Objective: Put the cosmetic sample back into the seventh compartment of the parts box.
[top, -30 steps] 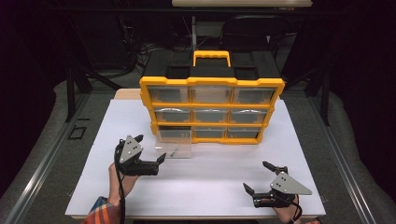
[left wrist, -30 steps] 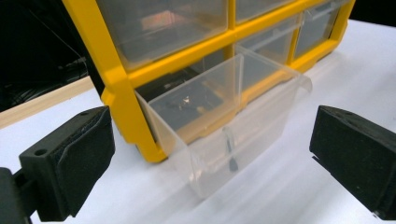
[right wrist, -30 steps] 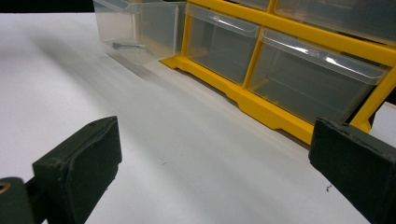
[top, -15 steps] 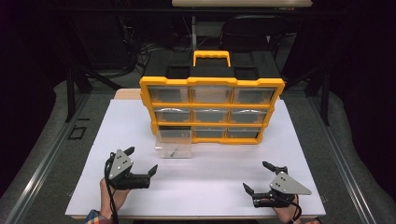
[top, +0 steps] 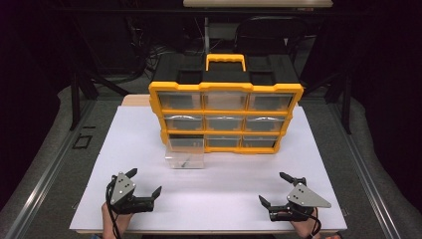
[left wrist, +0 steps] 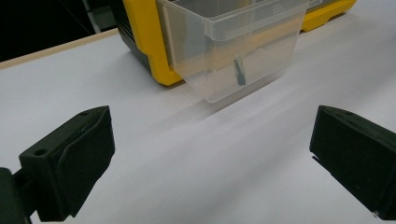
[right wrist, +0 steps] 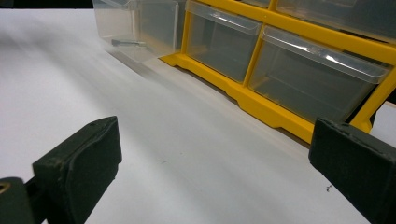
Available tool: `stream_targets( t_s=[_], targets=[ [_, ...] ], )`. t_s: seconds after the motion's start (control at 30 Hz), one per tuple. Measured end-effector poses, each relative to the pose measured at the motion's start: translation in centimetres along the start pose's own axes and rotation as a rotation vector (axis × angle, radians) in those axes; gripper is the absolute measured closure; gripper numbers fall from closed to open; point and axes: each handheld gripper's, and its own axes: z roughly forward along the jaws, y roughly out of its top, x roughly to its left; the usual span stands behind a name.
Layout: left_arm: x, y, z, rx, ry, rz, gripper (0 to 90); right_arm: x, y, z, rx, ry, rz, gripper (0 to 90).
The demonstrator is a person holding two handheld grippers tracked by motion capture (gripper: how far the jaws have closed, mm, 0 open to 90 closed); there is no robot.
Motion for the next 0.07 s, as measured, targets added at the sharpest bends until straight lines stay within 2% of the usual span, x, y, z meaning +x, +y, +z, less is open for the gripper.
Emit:
stream_targets(
  t_s=[0.07],
  targets=[
    [-0.09,-0.03,0.09,0.002,0.0,0.005,0.0,0.02,0.01,-0.01,-0.003,0.0,0.001,1.7]
  ],
)
